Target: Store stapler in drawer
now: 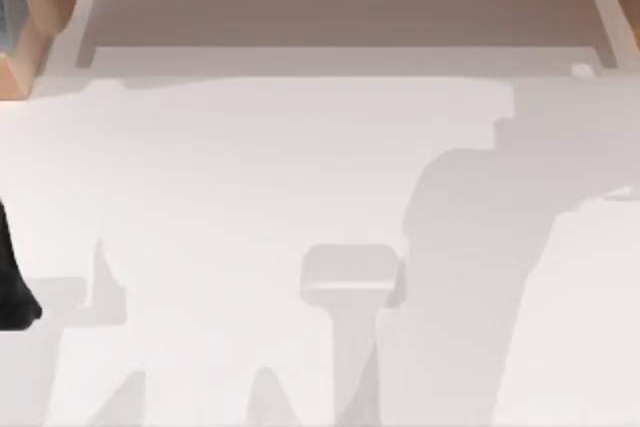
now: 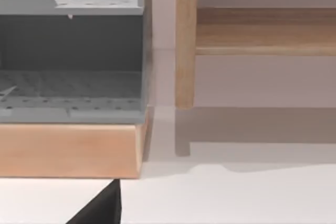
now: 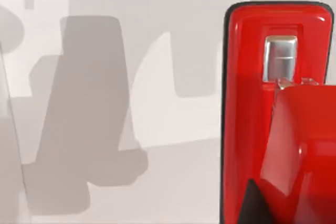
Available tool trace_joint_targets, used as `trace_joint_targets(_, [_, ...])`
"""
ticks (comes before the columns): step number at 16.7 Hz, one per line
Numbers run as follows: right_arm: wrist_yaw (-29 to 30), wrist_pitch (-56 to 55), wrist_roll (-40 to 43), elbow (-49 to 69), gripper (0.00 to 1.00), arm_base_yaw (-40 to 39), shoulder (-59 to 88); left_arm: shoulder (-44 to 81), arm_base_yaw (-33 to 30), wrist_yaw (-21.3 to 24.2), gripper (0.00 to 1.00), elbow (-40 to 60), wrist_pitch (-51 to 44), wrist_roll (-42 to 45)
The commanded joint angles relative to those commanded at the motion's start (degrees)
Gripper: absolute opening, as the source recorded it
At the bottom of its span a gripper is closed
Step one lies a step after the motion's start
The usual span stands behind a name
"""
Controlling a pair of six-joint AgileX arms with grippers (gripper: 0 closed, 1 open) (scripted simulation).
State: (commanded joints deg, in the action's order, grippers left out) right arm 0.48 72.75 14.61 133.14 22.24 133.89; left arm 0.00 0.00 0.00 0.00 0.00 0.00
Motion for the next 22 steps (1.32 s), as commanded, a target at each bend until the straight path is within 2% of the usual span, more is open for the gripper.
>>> trace_joint_targets(4, [-1.7,-1.1,5.6,-5.8,0.00,-0.2,5.6,0.0,0.0,0.0,1.00,0.0,0.0,0.0])
trace_joint_targets(9, [-1.8,-0.8,6.2,-6.5,0.00,0.0,6.2,0.0,0.0,0.0,1.00,0.0,0.0,0.0])
trace_joint_targets(22, [-1.8,-0.8,6.2,-6.5,0.98,0.0,6.2,0.0,0.0,0.0,1.00,0.0,0.0,0.0])
